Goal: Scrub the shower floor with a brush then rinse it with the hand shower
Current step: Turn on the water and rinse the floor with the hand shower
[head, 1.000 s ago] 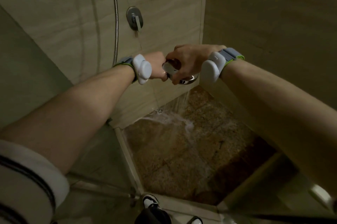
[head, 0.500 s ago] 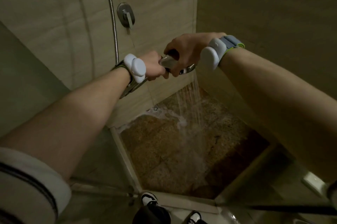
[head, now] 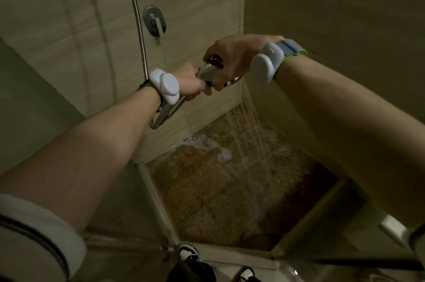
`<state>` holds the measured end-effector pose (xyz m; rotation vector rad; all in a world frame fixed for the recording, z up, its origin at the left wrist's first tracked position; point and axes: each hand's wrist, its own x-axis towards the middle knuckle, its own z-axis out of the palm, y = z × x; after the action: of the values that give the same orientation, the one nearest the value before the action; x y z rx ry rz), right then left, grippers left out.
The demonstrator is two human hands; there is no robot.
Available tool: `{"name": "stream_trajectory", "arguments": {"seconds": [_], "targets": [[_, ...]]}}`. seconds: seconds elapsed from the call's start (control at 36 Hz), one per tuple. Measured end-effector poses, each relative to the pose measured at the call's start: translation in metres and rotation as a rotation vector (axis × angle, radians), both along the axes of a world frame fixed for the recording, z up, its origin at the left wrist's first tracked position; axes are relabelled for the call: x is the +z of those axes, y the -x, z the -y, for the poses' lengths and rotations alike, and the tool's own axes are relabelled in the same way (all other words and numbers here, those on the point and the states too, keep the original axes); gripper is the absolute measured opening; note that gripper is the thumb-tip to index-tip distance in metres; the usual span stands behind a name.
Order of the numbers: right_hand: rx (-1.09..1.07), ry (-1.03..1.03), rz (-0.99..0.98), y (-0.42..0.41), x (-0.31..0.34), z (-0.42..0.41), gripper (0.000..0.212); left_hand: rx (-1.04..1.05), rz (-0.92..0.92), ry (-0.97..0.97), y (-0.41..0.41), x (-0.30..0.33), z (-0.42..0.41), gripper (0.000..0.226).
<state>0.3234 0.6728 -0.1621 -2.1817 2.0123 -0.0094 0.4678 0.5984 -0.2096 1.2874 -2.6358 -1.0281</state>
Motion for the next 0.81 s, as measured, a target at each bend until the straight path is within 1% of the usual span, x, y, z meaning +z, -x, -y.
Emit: {"name": "stream_trajectory", "arguments": {"seconds": [0.19, 0.33, 0.44, 0.56, 0.67, 0.69, 0.81], "targets": [[-0.005, 0.031, -0.018, 0.001, 0.004, 0.000, 0.067, 0.023, -0.031, -0.007, 0.002, 0.003, 0.000, 0.039], [-0.017, 0.022, -0.026, 0.004, 0.007, 0.001, 0.066, 0.048, -0.070, -0.021, 0.002, 0.004, -0.002, 0.027], [-0.008, 0.020, -0.023, 0.004, 0.008, 0.002, 0.066, 0.038, -0.083, -0.015, 0.002, 0.005, -0.004, 0.034], [-0.007, 0.017, -0.001, 0.005, 0.006, 0.000, 0.073, 0.040, -0.084, -0.019, 0.002, 0.003, -0.004, 0.036], [0.000, 0.021, 0.009, 0.005, 0.004, 0.001, 0.075, 0.046, -0.085, -0.017, 0.001, -0.002, -0.003, 0.027], [0.006, 0.023, 0.007, 0.005, 0.004, 0.002, 0.076, 0.050, -0.096, -0.019, 0.001, -0.003, -0.003, 0.028], [0.033, 0.030, -0.008, 0.005, 0.004, 0.004, 0.078, 0.060, -0.137, -0.032, 0.001, -0.009, 0.000, 0.044]]}}
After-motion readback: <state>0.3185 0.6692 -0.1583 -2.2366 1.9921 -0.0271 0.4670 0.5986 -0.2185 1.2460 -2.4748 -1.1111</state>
